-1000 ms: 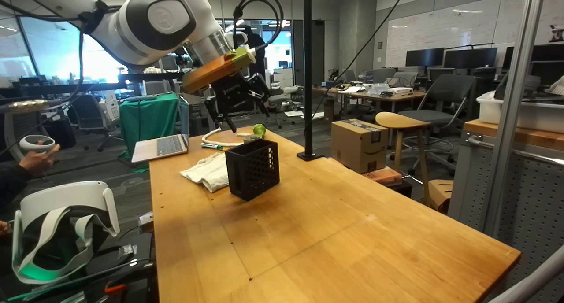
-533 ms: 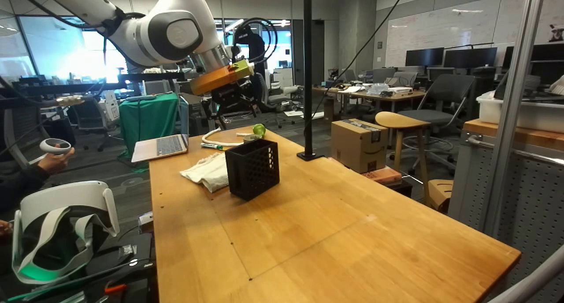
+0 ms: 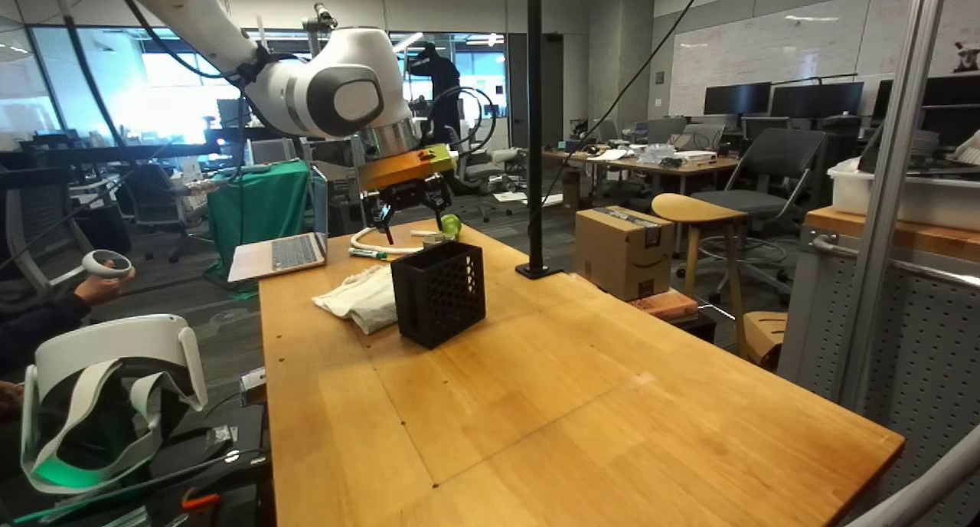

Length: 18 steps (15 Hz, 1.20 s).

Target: Pick up the cloth from the table and put it in the box

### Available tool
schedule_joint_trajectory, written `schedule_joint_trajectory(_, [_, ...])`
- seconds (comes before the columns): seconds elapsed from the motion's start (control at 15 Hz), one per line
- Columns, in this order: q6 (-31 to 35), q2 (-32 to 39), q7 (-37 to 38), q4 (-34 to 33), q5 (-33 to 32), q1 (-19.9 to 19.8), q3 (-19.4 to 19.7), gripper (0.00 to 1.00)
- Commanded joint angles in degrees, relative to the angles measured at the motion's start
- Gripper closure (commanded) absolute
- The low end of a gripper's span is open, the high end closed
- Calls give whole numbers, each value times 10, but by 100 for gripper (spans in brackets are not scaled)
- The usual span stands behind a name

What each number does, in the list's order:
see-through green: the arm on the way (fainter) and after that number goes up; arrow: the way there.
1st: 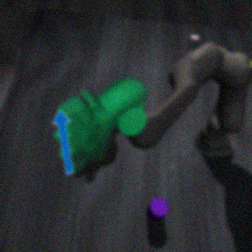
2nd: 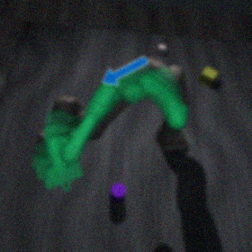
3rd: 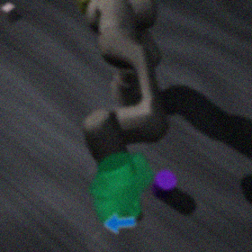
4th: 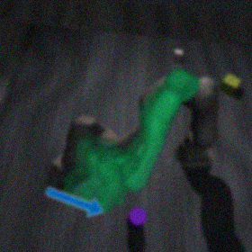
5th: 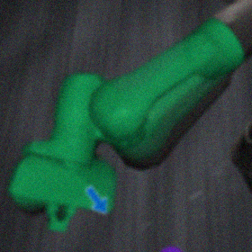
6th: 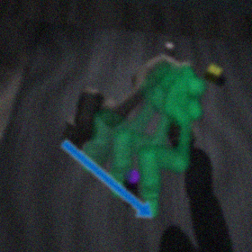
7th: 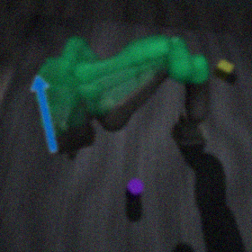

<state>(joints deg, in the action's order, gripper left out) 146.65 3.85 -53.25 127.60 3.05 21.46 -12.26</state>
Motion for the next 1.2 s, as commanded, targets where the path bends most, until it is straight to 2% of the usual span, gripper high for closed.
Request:
schedule_joint_trajectory(0.0, [-25, 57, -28, -52, 26, -22, -39, 0])
schedule_joint_trajectory(0.73, [-10, 176, -10, -51, -51, -31, -78, 0])
schedule_joint_trajectory(1.0, [6, 202, 2, -52, -107, -23, -74, 0])
schedule_joint_trajectory(1.07, [8, 204, 3, -50, -116, -23, -73, 25])
schedule_joint_trajectory(1.13, [10, 205, 10, -50, -131, -20, -68, 27])
